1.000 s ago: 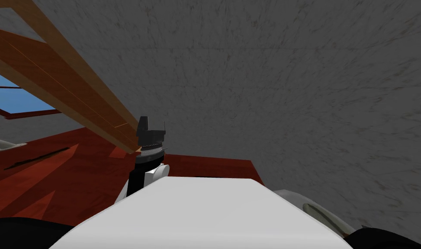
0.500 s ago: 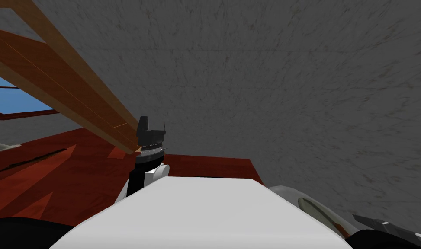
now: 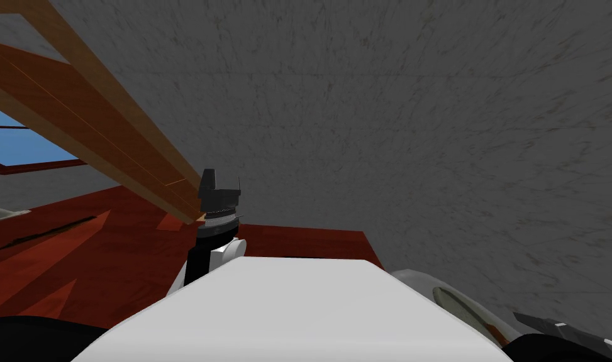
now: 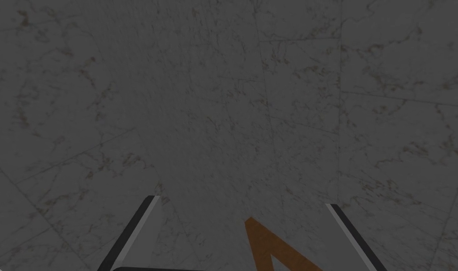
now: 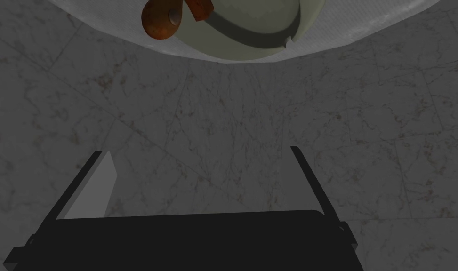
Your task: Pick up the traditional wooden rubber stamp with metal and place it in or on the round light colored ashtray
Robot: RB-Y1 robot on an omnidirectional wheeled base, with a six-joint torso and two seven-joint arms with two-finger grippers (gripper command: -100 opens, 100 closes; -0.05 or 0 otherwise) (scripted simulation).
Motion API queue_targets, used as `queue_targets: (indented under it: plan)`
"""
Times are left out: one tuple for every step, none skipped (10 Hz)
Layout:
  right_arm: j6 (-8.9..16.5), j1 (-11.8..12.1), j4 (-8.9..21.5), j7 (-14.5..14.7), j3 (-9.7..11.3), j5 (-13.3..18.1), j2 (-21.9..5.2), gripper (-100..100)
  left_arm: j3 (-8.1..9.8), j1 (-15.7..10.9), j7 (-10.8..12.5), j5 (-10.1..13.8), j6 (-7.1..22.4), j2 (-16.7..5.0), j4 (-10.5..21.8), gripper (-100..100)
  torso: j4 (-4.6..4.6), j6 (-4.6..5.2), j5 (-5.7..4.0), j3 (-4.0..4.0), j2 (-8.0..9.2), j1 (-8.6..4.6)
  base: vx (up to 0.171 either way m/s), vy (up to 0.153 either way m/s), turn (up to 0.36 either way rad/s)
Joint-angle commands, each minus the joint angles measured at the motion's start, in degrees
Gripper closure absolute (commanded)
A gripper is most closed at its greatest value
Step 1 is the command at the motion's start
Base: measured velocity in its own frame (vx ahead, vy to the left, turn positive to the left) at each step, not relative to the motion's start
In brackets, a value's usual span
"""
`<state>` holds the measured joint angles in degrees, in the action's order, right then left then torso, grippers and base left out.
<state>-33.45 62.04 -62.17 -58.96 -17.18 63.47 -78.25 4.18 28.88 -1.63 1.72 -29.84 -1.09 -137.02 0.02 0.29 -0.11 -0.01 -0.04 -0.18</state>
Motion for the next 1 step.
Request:
queue_targets:
  plan:
    - [0.0, 0.0, 0.0, 0.0, 0.0, 0.0, 0.0, 0, 0.0, 0.0, 0.0, 0.0, 0.0, 0.0, 0.0, 0, 0.0, 0.0, 0.0, 0.0, 0.0, 0.0, 0.0, 0.0, 0.0]
